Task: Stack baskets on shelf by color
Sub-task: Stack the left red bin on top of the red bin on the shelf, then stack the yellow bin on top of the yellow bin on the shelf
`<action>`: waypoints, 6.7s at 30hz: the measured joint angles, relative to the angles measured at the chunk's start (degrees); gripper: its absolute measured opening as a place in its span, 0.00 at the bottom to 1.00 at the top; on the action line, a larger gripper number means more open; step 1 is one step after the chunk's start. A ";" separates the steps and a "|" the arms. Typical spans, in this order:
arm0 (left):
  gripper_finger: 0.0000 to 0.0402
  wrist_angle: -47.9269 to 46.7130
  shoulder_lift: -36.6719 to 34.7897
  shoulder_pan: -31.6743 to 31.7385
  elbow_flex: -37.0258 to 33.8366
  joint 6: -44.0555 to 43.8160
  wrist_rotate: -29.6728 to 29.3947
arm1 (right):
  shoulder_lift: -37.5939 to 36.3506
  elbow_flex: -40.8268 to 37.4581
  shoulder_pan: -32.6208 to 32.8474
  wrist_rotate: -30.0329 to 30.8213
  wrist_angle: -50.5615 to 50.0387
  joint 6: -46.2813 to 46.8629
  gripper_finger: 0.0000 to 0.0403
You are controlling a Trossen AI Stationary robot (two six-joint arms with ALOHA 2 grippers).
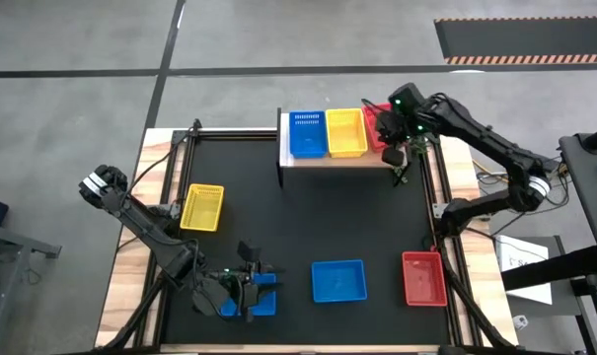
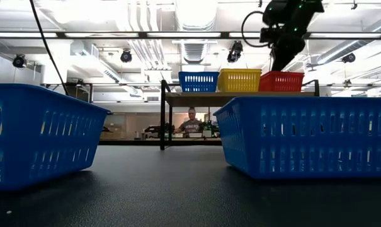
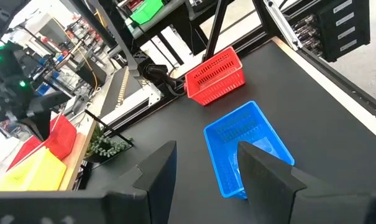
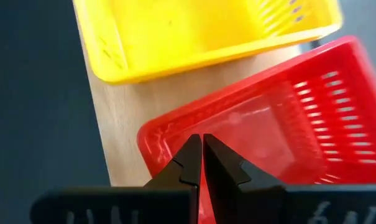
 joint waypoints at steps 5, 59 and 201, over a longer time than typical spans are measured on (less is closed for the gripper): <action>0.39 0.21 -0.02 0.00 -0.02 -0.17 0.01 | 2.56 0.51 0.04 -0.90 -3.22 0.54 0.02; 0.39 30.60 0.33 -0.02 -11.69 -6.66 0.60 | -19.81 -11.86 39.64 8.16 19.13 26.27 0.02; 0.00 -52.47 -3.10 16.21 -11.73 -71.58 16.79 | -8.05 -27.75 56.92 3.77 48.55 31.30 0.42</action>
